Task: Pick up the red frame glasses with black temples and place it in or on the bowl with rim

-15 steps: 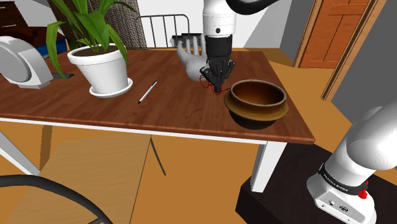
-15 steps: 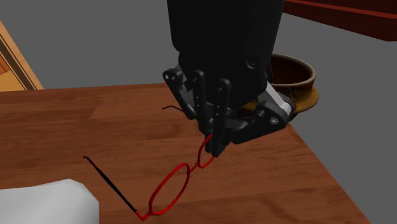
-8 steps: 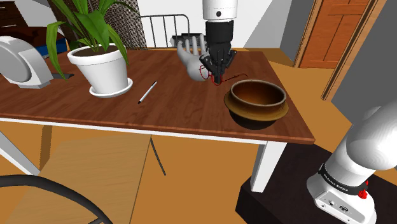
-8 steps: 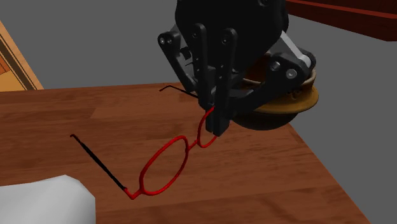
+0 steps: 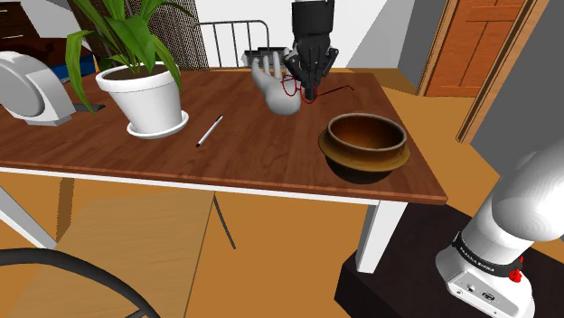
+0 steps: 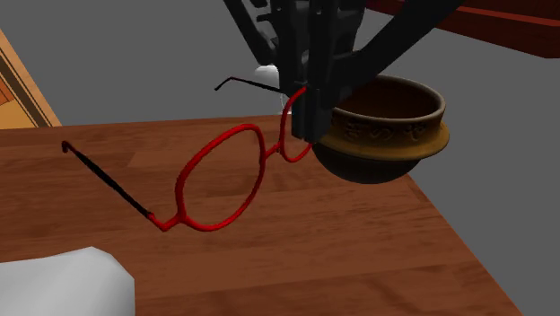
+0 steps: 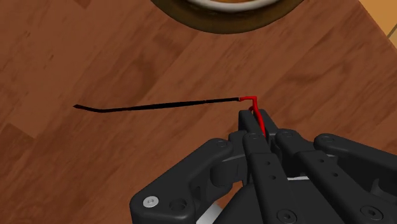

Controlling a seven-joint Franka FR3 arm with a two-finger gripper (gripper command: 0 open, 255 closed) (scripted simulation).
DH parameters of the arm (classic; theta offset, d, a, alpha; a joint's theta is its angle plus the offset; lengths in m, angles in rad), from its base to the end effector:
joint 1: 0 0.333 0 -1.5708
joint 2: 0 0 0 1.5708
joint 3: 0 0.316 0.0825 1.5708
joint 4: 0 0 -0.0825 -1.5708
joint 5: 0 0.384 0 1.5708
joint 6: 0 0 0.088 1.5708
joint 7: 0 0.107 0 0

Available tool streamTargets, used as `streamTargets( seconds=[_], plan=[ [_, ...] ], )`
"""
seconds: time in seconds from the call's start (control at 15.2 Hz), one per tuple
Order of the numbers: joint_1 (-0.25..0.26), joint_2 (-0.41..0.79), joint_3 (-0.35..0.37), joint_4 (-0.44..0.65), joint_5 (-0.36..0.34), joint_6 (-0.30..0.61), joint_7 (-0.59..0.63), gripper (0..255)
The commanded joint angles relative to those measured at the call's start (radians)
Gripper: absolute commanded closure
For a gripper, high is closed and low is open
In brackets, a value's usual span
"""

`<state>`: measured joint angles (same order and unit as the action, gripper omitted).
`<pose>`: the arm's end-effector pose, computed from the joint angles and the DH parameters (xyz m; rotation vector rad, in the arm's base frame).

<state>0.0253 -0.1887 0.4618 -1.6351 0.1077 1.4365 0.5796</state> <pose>0.4122 0.2608 0.6696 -3.1330 0.1379 0.0587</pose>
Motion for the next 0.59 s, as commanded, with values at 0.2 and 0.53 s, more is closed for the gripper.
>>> streamTargets(
  seconds=[0.2,0.53],
  plan=[
    [-0.001,0.034,0.005,0.103,-0.013,-0.073,0.012,255],
    [0.002,0.078,0.015,0.221,-0.030,-0.150,0.030,255]
  ],
)
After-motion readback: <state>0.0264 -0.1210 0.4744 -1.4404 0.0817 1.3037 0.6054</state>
